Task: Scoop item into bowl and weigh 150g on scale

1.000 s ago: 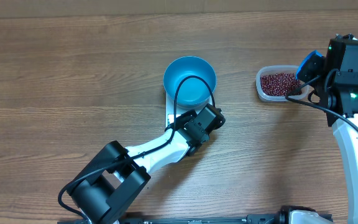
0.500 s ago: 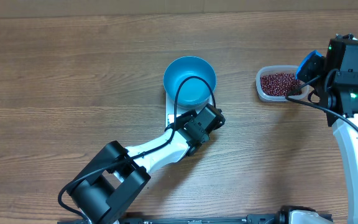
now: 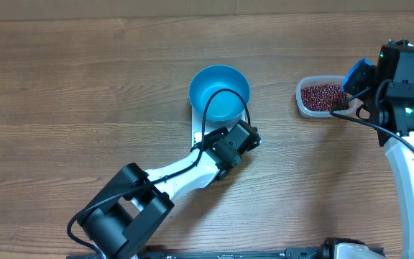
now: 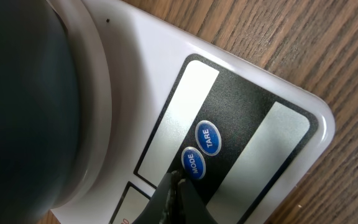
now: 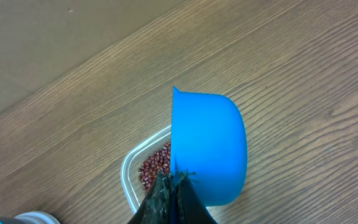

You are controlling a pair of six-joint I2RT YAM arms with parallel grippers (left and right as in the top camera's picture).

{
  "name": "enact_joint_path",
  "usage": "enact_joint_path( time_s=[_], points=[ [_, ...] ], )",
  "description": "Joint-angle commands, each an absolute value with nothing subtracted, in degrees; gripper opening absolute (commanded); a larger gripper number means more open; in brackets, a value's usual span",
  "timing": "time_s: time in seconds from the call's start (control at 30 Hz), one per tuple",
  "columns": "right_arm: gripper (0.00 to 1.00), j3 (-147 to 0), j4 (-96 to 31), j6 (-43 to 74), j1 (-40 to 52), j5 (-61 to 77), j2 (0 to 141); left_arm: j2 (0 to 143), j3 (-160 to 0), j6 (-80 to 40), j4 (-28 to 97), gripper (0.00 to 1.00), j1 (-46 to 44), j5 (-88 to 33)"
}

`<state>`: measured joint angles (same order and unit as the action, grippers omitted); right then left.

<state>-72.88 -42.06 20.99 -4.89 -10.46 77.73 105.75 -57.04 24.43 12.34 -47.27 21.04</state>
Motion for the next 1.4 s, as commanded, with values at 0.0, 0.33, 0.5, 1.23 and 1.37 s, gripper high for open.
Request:
enact_joint_path(
  time_s=[0.0,0.33,0.5,1.23,1.37],
  points=[
    [0.04,-74.3,-41.8,21.4,-5.2,-10.3,77.5,106.6,-56.6,25.0,13.2,0.04,-47.8,18.6],
    [0.04,-74.3,-41.8,21.4,-5.2,-10.4,77.5,100.1,-56.9,19.2,15.2,0.04,-48.4,22.6],
    [0.04,-74.3,-41.8,21.4,-5.2,-10.4,77.5,95.7,-56.9,16.7,18.2,0.04,-48.5,22.6],
    [0.04,-74.3,-42.4,21.4,-5.2,-10.4,77.5,72.2,-56.9,3.8,29.1,0.04,-46.8,10.4],
    [0.04,-74.2,-42.4,21.4,-5.2,-10.4,77.5,66.8,-56.9,3.6,30.8,0.04,-44.9,10.4]
  ],
)
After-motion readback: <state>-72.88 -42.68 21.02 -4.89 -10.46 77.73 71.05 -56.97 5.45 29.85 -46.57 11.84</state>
